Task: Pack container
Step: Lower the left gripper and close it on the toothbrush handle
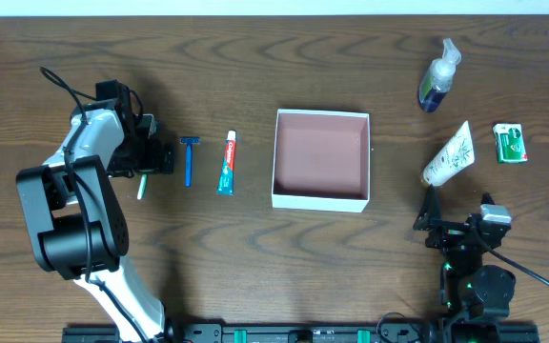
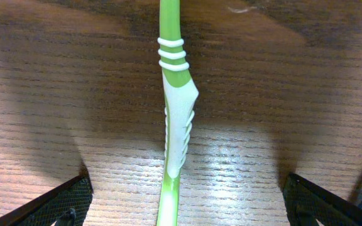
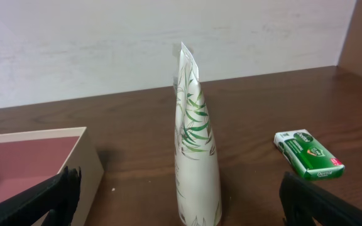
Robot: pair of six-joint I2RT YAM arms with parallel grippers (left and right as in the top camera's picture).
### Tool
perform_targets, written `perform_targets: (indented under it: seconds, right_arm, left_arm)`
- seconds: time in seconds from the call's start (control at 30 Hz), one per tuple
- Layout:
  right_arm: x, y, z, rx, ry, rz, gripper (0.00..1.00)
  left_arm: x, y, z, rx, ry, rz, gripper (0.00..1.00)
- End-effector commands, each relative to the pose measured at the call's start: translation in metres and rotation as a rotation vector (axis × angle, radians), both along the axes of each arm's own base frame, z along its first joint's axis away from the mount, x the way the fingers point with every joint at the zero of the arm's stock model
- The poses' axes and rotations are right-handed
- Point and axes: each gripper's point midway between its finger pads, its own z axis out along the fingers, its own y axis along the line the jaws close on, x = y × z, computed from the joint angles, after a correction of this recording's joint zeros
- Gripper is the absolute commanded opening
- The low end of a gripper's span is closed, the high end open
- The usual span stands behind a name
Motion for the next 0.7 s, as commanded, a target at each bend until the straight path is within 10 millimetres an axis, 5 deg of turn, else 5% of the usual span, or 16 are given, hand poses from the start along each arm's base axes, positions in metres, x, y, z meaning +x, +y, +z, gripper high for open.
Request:
perform_targets:
  seconds: [0.0,0.2,0.37,0.67]
  right_arm:
    - [0.0000,0.0030,-0.0011,-0.010,0.002,0.014,0.99]
    - [0.0000,0.0030,-0.0011,-0.010,0.002,0.014,0.99]
    - [0.0000,0.0030,-0.0011,-0.010,0.002,0.014,0.99]
    - [0.0000,0.0030,-0.0011,-0.010,0.002,0.014,0.99]
  left_arm:
    - [-0.0074,0.0025,-0.0098,0.012,0.027,0.005,0.98]
    - [-0.0017,0.0037,-0.0095,0.017,0.003,0.005,0.92]
    - [0.0009,0.0042,-0.0094,0.019,-0.007,0.005,0.60]
    - [0.0019,0.0045,-0.0093,0.020,-0.011,0.005,0.20]
